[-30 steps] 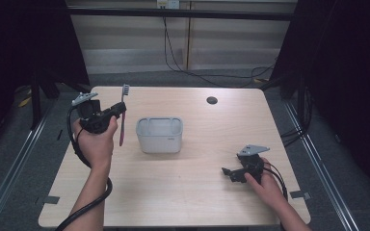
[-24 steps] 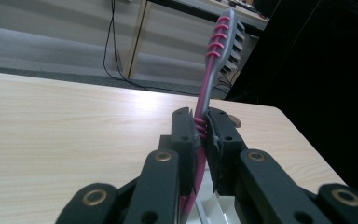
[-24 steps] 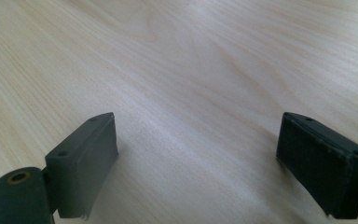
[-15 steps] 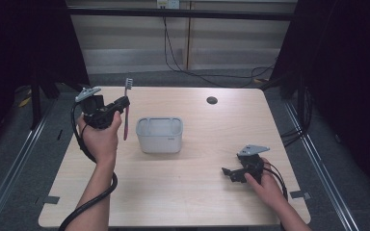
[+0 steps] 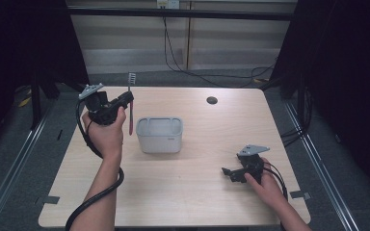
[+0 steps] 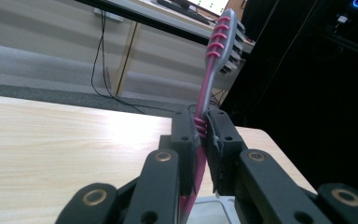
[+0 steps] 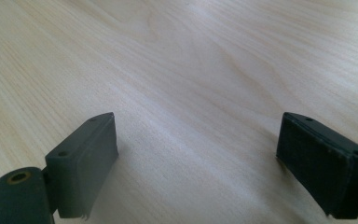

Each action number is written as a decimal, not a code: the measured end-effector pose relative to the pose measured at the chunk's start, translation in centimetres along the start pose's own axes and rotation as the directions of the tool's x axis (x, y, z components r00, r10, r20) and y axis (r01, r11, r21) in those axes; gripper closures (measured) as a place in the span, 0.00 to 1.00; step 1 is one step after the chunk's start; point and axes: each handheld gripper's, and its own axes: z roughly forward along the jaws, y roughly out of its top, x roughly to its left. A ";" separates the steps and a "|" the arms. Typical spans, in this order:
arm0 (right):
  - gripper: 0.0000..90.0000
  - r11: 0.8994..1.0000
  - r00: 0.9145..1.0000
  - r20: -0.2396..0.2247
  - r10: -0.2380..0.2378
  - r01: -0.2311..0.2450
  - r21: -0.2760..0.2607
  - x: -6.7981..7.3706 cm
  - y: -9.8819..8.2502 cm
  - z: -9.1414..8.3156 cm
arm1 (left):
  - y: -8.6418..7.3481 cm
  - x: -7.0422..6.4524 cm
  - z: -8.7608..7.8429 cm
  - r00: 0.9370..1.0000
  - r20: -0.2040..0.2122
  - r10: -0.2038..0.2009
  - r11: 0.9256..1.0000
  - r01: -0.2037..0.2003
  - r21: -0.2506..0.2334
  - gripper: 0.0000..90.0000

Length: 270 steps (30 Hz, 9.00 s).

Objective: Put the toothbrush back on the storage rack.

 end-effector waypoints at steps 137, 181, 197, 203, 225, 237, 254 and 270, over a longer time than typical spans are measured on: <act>0.13 1.000 1.000 -0.004 -0.003 0.003 0.000 0.0 0.0 0.0 | -7.3 2.0 3.4 0.995 -0.042 0.087 0.994 -0.084 0.073 0.91; 0.13 1.000 1.000 -0.004 -0.003 0.003 0.000 0.0 0.0 0.0 | -9.6 1.4 2.2 0.978 -0.055 0.202 0.971 -0.193 0.145 0.90; 0.13 1.000 1.000 -0.004 -0.003 0.003 0.000 0.0 0.0 0.0 | -9.9 1.2 1.9 0.972 -0.052 0.227 0.965 -0.217 0.149 0.89; 0.13 1.000 1.000 -0.004 -0.003 0.003 0.000 0.0 0.0 0.0 | -9.9 1.3 1.8 0.972 -0.051 0.230 0.964 -0.220 0.148 0.89; 0.13 1.000 1.000 -0.004 -0.003 0.003 0.000 0.0 0.0 0.0 | -9.7 1.4 1.4 0.971 -0.068 0.228 0.964 -0.216 0.157 0.86; 0.13 1.000 1.000 -0.003 -0.003 0.003 0.000 0.0 0.0 0.0 | -9.5 1.7 1.0 0.969 -0.072 0.236 0.963 -0.223 0.152 0.81; 0.13 1.000 1.000 -0.004 -0.003 0.003 0.000 0.0 0.0 0.0 | -9.1 2.0 0.6 0.967 -0.061 0.246 0.957 -0.233 0.173 0.75; 0.13 1.000 1.000 -0.004 -0.003 0.003 0.000 0.0 0.0 0.0 | -9.0 2.5 0.5 0.968 -0.037 0.248 0.952 -0.237 0.193 0.67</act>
